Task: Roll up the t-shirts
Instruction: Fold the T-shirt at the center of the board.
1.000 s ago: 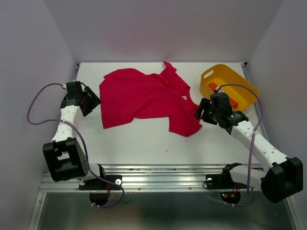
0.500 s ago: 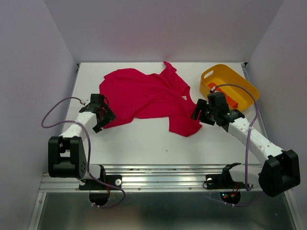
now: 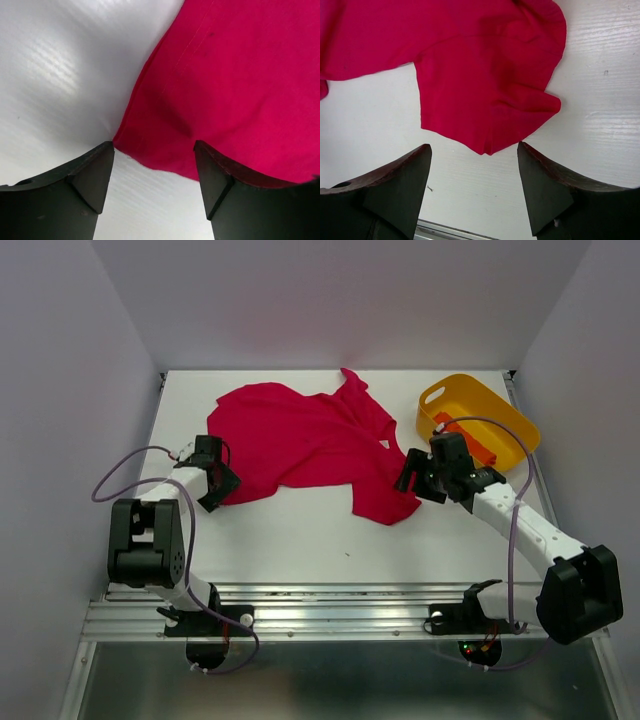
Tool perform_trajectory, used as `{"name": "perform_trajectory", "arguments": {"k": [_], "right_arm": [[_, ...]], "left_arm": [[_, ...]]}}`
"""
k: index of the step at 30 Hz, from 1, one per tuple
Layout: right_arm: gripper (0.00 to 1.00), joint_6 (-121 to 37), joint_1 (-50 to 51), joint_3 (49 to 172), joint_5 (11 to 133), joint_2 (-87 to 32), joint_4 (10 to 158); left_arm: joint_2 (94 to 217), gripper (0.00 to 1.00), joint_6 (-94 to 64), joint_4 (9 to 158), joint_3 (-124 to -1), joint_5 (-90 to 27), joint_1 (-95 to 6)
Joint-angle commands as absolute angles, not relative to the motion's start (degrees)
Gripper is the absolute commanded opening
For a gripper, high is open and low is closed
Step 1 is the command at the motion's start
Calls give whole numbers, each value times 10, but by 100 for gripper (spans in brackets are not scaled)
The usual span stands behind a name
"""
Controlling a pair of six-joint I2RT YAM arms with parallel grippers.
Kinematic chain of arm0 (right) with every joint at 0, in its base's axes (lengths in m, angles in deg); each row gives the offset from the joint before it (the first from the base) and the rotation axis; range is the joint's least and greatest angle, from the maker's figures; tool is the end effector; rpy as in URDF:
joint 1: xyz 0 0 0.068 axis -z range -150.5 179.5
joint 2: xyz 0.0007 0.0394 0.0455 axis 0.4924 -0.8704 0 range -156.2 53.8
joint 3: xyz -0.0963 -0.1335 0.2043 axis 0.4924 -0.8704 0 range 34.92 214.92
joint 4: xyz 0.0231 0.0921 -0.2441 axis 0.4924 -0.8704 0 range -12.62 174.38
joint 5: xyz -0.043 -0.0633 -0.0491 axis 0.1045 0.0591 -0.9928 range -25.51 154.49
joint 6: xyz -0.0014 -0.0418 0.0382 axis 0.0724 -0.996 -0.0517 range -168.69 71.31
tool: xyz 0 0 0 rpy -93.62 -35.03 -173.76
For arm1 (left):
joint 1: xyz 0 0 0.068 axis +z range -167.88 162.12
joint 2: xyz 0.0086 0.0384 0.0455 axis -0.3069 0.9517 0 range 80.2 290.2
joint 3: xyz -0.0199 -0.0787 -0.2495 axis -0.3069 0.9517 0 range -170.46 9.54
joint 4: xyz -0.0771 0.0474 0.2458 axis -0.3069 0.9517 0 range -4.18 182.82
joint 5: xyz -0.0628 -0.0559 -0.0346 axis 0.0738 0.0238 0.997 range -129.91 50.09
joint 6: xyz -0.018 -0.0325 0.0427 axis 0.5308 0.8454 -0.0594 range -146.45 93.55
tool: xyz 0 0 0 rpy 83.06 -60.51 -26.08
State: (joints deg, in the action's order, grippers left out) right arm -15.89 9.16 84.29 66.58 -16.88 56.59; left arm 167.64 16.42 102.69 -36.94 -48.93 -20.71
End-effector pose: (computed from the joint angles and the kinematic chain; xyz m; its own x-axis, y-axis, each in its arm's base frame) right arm 0.2442 0.0921 0.2333 -0.7960 0.2823 -0.5355 0.0732 0.9230 0.3777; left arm 0.2935 -0.0084 0.1550 -0.5962 -0.6433 -0.4804 -0.6005 0.7545 -0.2650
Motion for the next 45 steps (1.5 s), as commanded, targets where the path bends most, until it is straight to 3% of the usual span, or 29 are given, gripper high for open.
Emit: {"name": "perform_trajectory", "arguments": {"k": [1,4,5,13,25,28,31,32,34,40,45], "right_arm": [[75,-161,89,839,667,-155,585],[75,-156,89,827,666,-151,585],[75,-153,89,823,666,-148,585],[75,-148,89,796,674,-178,579],[72,-114,89,746,684,-259,694],[63,-111,89,749,685,-292,729],[35,-110,89,774,681,-315,751],[18,-112,89,787,669,-330,751],[5,-132,89,847,654,-347,744],[1,-205,100,1077,593,-356,672],[1,-214,100,1112,607,-279,643]], "left_arm": [[1719,70,183,992,-368,-487,-206],[1725,38,166,989,-389,-485,-206],[1724,0,159,992,-409,-488,-203],[1601,0,135,1006,-450,-496,-198],[1609,0,127,1002,-448,-454,-198],[1604,0,122,1004,-451,-455,-198],[1604,0,118,1009,-459,-456,-198],[1604,0,117,1008,-461,-455,-198],[1616,0,112,1009,-480,-446,-196],[1638,0,80,1067,-615,-433,-160],[1601,0,68,1075,-642,-398,-88]]}}
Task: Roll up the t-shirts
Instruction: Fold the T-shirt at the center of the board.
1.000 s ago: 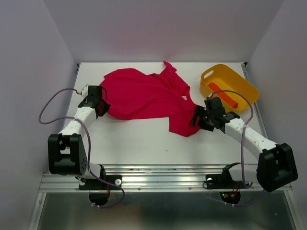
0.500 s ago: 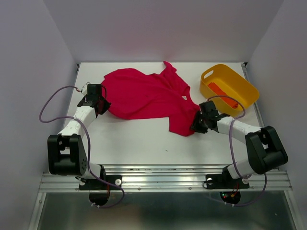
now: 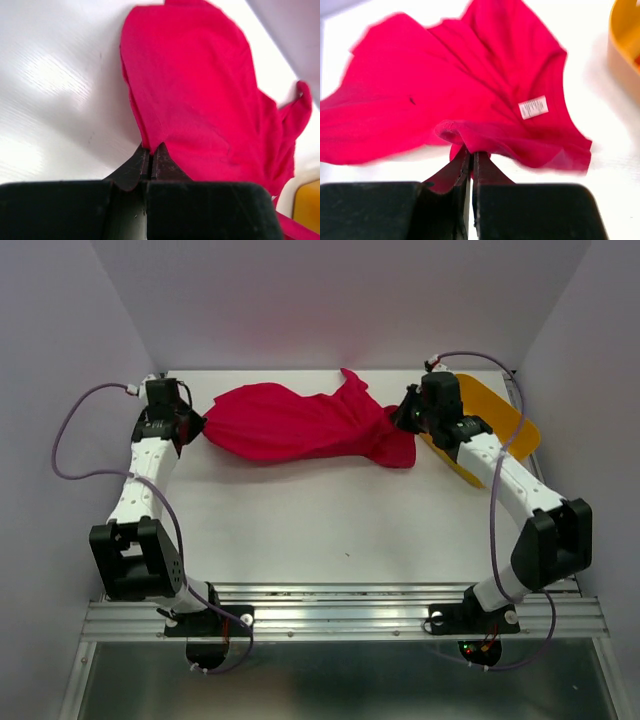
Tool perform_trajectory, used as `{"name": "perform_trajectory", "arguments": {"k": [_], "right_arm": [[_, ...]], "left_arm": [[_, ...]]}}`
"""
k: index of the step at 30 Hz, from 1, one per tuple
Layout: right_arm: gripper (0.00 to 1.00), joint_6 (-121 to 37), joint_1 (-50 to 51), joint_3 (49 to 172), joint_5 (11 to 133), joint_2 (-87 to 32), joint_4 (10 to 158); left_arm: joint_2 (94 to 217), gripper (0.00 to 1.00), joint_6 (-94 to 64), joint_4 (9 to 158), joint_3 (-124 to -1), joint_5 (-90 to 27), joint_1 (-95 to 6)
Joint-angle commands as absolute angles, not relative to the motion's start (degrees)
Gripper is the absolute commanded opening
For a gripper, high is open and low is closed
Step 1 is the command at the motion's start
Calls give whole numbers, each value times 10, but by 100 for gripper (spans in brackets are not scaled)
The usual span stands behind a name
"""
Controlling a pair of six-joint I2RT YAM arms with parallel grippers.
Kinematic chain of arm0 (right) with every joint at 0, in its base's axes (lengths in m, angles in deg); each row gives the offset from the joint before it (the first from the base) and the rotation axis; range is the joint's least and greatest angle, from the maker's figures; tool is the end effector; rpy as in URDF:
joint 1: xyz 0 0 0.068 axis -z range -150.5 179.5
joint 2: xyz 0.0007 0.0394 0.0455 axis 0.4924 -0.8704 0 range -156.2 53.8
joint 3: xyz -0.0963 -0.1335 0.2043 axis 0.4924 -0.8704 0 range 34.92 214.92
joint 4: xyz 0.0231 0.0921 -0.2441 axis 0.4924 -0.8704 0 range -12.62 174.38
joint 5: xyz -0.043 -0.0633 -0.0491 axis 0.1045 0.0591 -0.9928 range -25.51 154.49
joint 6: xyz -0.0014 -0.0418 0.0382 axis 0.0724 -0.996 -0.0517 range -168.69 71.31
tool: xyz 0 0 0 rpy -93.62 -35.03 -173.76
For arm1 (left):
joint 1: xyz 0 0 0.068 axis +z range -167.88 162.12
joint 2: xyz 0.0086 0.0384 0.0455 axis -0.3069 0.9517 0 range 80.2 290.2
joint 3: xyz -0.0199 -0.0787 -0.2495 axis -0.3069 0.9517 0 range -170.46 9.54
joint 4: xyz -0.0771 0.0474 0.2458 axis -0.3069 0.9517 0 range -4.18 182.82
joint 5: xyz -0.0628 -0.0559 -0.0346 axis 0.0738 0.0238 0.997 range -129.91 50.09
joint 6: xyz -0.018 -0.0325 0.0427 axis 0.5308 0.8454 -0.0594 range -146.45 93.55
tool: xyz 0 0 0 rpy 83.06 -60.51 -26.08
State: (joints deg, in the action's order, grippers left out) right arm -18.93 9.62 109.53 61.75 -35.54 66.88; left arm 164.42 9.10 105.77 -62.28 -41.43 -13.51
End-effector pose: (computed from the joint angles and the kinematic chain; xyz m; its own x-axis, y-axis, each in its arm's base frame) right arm 0.3446 0.1226 0.3017 -0.5850 0.3156 -0.7471 -0.0127 0.9175 0.3976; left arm 0.3420 0.0271 0.3104 -0.3770 -0.6117 -0.6955 -0.3903 0.7859 -0.4796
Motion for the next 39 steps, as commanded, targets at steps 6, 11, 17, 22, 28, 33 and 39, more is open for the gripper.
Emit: {"name": "perform_trajectory", "arguments": {"k": [6,11,17,22,28,33,39], "right_arm": [[2,-172,100,953,671,-164,577],[26,-100,95,787,733,-26,528],[68,-64,95,725,668,38,434],[69,-40,95,733,657,-4,450],[69,25,95,676,711,-17,507],[73,69,74,642,721,4,518],[77,119,56,595,741,-10,593]], "left_arm": [[1529,0,58,1076,-548,-360,-45],[1478,0,63,1073,-444,-337,-44],[1469,0,66,1061,-364,-318,-44],[1465,0,65,1060,-358,-317,-44],[1453,0,62,1063,-358,-317,-44],[1446,0,61,1062,-353,-317,-44],[1444,0,61,1059,-344,-317,-44]]}}
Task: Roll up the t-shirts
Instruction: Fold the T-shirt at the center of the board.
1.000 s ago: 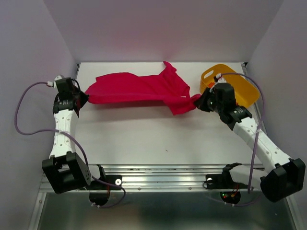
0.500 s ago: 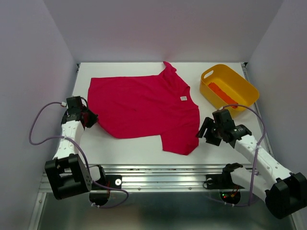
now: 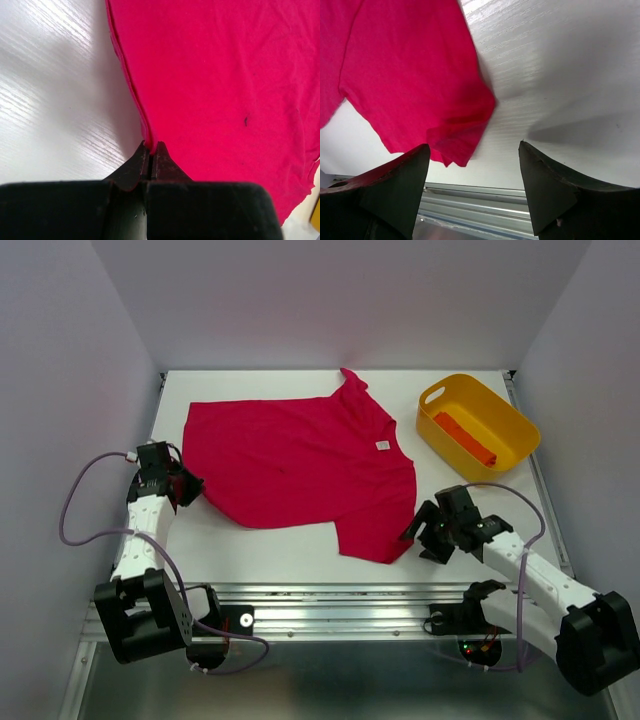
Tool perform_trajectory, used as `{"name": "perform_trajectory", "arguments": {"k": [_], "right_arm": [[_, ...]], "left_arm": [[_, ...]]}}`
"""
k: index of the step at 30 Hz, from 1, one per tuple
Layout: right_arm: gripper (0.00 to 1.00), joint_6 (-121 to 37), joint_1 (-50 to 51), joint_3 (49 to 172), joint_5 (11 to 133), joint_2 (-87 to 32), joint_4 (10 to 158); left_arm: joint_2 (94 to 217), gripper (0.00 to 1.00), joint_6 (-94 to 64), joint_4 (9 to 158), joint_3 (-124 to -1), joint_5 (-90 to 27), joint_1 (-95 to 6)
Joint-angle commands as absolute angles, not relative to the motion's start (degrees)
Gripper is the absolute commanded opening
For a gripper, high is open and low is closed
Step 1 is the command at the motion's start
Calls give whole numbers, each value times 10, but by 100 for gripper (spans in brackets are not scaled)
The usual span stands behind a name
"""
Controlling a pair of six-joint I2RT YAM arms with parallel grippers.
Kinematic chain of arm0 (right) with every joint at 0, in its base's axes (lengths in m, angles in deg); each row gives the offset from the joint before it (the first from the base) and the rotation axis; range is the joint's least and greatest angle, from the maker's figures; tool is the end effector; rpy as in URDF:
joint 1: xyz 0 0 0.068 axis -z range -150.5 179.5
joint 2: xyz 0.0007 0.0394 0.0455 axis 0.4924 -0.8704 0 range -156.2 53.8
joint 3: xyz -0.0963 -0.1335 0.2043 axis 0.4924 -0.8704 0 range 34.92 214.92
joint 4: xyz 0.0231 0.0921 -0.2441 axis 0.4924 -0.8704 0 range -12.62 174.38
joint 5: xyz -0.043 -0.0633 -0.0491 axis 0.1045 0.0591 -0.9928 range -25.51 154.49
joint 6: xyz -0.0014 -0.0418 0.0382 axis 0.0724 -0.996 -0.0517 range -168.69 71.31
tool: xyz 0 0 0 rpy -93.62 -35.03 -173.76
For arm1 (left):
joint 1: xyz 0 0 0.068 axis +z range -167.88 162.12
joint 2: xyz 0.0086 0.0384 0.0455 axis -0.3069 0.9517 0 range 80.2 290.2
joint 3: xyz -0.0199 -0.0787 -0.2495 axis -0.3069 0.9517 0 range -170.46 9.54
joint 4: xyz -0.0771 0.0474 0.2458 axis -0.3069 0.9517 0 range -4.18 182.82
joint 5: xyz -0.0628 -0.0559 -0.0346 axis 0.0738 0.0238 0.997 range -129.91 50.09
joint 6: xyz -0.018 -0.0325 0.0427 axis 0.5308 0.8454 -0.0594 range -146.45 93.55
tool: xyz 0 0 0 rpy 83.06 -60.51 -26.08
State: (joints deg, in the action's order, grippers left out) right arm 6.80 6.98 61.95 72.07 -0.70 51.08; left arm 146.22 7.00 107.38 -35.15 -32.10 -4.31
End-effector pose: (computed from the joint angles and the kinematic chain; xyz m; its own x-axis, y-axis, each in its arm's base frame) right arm 0.1584 0.0714 0.1608 -0.8185 0.5449 -0.1819 0.4155 0.7803 0.4675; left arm 0.2448 0.0535 0.2343 -0.4774 -0.6770 -0.5602 -0.4778 0.7350 -0.4810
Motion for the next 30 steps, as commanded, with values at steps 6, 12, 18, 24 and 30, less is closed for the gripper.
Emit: {"name": "perform_trajectory", "arguments": {"k": [6,12,18,24,30], "right_arm": [[76,157,28,574,731,-65,685],[72,178,16,589,700,-154,777],[59,189,16,615,665,-221,829],[1,185,16,651,656,-251,837],[1,125,16,769,613,-260,837]], "left_arm": [[1441,0,59,1058,-340,-317,-45],[1437,0,59,1058,-337,-315,-44],[1432,0,59,1059,-336,-313,-45],[1430,0,56,1064,-339,-311,-44],[1436,0,59,1062,-361,-290,-44]]}}
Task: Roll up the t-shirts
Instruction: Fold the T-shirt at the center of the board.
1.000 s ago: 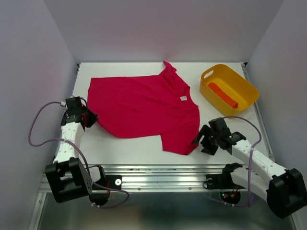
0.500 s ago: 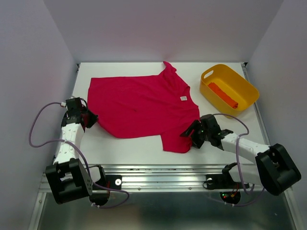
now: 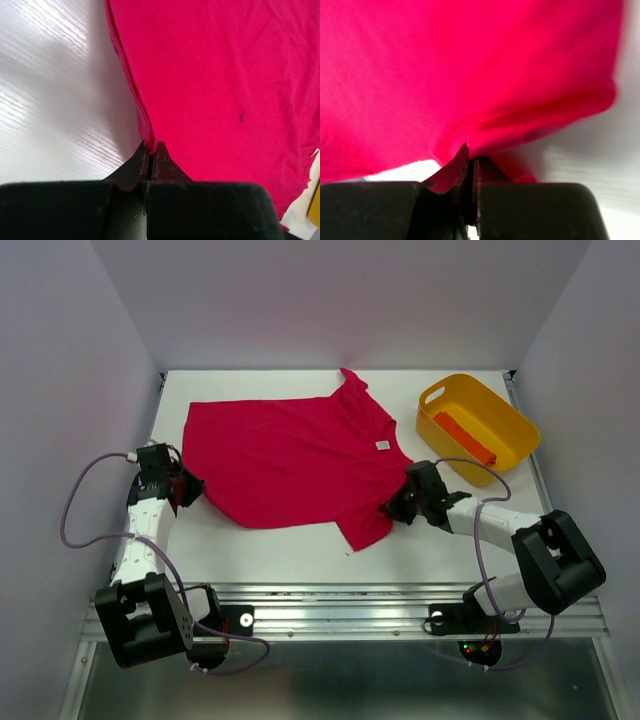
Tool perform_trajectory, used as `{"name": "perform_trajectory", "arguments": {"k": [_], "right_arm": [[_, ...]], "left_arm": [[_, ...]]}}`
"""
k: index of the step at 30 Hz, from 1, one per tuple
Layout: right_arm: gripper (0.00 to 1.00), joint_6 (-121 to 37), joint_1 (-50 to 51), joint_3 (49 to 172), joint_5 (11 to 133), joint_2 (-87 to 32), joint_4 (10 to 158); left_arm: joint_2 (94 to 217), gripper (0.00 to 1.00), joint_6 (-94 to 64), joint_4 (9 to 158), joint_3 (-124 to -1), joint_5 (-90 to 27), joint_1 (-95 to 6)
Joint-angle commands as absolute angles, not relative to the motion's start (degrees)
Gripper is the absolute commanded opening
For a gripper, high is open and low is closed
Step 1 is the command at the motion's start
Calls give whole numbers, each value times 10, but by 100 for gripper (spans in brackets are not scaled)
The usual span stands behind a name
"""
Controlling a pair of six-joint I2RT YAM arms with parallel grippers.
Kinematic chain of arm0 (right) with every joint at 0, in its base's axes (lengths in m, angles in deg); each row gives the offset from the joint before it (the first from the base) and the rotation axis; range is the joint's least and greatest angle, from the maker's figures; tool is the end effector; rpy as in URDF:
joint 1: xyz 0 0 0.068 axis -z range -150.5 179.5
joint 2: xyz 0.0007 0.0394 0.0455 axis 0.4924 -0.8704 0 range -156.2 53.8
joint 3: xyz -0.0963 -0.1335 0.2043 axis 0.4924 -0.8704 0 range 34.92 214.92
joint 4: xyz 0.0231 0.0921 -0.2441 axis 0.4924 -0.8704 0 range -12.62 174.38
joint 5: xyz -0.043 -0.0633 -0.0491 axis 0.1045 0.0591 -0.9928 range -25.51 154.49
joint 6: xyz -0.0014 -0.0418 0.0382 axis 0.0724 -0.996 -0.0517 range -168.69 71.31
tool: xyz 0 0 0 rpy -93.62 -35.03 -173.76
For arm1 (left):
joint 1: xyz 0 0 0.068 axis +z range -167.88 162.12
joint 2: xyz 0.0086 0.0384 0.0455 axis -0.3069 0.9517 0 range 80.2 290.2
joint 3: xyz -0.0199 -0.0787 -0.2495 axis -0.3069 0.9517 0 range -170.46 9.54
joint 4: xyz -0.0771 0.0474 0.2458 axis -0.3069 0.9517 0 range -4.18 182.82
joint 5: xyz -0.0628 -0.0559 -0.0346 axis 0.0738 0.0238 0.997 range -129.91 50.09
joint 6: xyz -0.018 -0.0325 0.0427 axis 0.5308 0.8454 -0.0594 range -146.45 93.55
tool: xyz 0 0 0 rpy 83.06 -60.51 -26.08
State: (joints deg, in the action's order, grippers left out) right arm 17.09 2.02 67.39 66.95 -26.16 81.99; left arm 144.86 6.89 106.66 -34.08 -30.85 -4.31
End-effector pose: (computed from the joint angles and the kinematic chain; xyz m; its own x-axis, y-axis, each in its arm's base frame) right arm 0.2290 0.1211 0.1355 -0.7210 0.6520 -0.2346 0.4196 0.6802 0.6010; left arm 0.2411 0.0517 0.2346 -0.4776 -0.6736 -0.5641 -0.4550 0.7389 -0.4971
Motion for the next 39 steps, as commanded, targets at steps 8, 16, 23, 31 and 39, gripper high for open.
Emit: {"name": "perform_trajectory", "arguments": {"k": [8,16,23,31,39], "right_arm": [[1,-38,32,1045,576,-269,777],[1,-168,32,1263,529,-244,720],[1,-234,32,1355,516,-196,694],[1,-258,32,1397,528,-136,667],[1,-279,32,1449,530,-84,615]], "left_arm": [[1456,0,51,1098,-557,-284,-44],[1451,0,75,1071,-760,-254,-44],[1425,0,83,1050,-848,-250,-43],[1424,0,70,1071,-987,-270,-44],[1407,0,62,1089,-1066,-295,-44]]}}
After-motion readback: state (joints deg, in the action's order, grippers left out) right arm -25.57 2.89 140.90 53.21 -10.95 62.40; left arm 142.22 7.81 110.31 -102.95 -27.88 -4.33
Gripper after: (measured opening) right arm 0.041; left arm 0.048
